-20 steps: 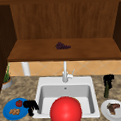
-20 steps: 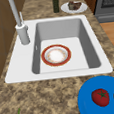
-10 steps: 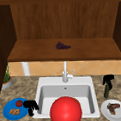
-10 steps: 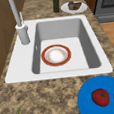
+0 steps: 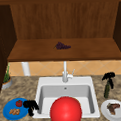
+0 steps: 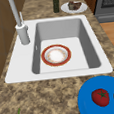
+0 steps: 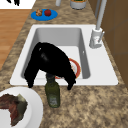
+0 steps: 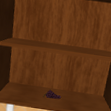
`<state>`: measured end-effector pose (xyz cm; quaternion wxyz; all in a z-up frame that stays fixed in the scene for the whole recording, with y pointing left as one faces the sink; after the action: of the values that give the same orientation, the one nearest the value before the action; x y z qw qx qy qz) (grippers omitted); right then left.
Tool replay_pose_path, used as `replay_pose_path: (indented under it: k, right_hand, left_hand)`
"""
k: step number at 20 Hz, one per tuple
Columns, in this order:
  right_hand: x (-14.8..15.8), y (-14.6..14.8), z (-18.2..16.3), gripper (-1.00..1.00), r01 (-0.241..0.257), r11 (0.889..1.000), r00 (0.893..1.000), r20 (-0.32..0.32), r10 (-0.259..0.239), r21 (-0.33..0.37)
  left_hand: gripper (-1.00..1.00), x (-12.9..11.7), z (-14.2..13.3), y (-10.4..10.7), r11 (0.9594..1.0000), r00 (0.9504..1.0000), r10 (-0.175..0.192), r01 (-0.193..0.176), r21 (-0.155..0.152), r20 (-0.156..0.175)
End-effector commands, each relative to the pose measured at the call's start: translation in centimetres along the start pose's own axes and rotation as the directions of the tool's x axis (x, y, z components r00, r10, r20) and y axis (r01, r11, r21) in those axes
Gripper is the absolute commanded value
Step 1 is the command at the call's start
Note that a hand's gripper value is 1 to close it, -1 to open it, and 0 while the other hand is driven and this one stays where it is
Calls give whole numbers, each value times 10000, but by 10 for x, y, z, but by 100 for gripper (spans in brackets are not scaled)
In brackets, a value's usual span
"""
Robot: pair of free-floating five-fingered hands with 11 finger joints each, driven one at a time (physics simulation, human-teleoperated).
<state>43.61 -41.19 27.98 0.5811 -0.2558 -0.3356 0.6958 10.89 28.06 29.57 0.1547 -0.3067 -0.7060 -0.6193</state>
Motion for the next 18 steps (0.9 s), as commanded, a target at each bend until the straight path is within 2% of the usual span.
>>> replay_pose_path:
  k: [1,6,14,18]
  right_hand:
    - [-8,-15,15,-100,0,10000,10000,-1,0,0]
    - [-25,-30,33,-100,219,9998,9995,244,-218,-28]
    - [-67,-31,42,-100,926,9956,9917,918,-906,-174]
    - [-84,-27,43,-100,939,9956,9887,1182,-928,-36]
  left_hand:
    - [0,0,0,0,10000,10000,0,0,0,0]
    - [0,0,0,0,10000,10000,0,0,0,0]
    - [0,0,0,0,10000,10000,0,0,0,0]
    - [0,0,0,0,10000,10000,0,0,0,0]
